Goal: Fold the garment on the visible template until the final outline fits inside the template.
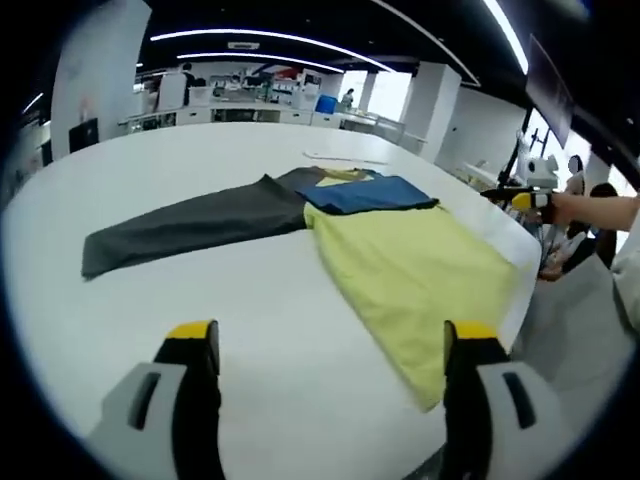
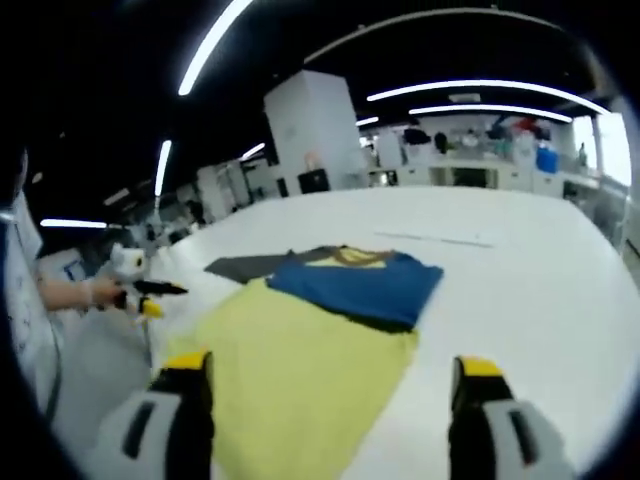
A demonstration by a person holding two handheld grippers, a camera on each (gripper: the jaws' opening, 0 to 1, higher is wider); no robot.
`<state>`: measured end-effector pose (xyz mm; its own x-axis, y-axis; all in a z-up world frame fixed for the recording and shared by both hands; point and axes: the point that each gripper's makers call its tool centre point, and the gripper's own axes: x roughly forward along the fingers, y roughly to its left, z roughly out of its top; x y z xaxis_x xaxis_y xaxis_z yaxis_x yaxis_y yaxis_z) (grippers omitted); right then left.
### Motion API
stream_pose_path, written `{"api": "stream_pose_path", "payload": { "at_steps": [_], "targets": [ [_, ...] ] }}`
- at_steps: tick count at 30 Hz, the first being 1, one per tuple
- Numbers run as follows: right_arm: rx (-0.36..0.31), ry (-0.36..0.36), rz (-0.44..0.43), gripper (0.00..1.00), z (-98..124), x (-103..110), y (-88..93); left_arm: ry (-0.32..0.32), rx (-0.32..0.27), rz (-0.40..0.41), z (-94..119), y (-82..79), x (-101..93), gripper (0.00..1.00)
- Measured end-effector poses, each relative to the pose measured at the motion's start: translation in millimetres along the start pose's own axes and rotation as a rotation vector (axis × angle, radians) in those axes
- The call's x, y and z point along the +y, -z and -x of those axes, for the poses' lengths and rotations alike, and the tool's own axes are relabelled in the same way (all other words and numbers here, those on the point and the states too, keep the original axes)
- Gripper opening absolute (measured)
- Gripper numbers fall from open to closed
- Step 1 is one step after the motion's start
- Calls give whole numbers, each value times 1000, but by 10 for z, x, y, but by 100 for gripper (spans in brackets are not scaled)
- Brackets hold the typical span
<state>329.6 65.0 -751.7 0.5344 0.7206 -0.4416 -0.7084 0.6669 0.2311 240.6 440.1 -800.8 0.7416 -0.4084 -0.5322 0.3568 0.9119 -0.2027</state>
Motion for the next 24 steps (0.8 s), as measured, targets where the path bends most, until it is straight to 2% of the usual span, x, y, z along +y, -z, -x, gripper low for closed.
{"api": "stream_pose_path", "payload": {
  "at_steps": [3, 8, 9, 12, 14, 15, 17, 22, 24],
  "targets": [
    [6, -5, 6, 99, 54, 86, 43, -30, -26, 21, 14, -100, 232, 89],
    [-4, 1, -23, 99, 135, 112, 91, -83, -57, 55, 51, -214, 521, 88],
    [-6, 3, -23, 99, 144, 120, 97, -94, -67, 63, 57, -238, 628, 88],
    [-2, 5, -23, 99, 163, 145, 125, -116, -73, 73, 50, -260, 763, 88],
    [0, 4, -29, 99, 170, 155, 139, -131, -81, 84, 44, -282, 972, 87],
    [-1, 4, -31, 99, 173, 162, 143, -139, -81, 83, 44, -278, 1010, 86],
    [-3, 6, -41, 99, 175, 166, 158, -184, -90, 102, 59, -267, 1144, 86],
    [5, 7, -54, 99, 163, 194, 205, -244, -111, 150, 96, -260, 1387, 84],
    [11, 6, -55, 99, 160, 204, 221, -272, -126, 170, 122, -282, 1599, 83]
  ]
}}
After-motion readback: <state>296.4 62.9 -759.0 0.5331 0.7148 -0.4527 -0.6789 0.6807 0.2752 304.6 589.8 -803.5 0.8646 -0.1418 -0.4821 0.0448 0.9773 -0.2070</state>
